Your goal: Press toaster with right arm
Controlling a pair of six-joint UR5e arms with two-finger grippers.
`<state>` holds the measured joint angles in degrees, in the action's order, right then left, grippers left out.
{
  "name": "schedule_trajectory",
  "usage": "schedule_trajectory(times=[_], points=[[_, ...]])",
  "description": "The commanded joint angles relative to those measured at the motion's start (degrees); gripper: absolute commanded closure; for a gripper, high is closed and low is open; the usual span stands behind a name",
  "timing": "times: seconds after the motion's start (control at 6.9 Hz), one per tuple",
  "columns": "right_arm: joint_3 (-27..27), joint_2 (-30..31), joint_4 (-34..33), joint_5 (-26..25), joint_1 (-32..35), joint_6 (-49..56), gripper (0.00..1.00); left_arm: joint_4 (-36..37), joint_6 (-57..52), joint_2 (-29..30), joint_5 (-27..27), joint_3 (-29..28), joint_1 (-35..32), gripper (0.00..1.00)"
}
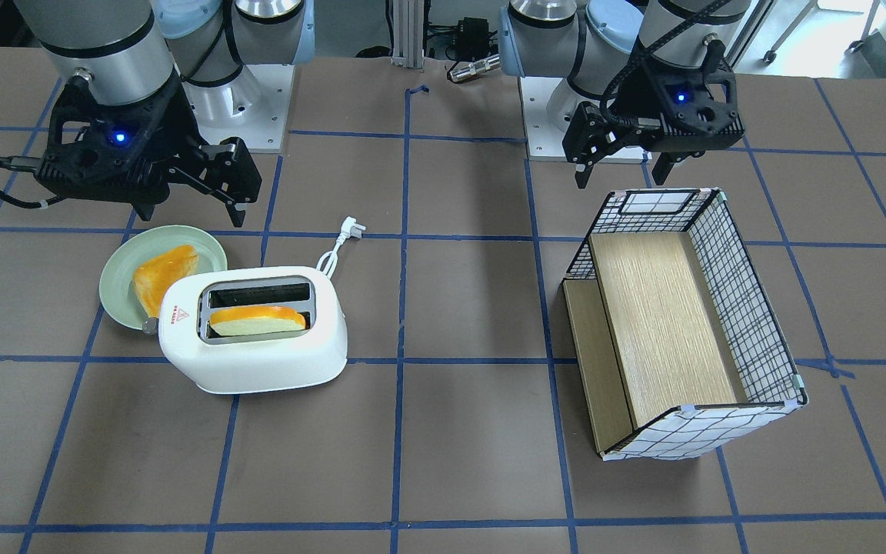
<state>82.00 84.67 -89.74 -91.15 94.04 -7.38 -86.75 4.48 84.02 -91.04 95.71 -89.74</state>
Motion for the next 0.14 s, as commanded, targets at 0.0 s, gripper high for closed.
schedule_trajectory(times=[0.0], points=[[0.0, 0.06, 0.0, 0.09, 0.01, 0.0, 0.0, 0.0, 0.0, 0.0, -0.01, 0.0, 0.0, 0.0]])
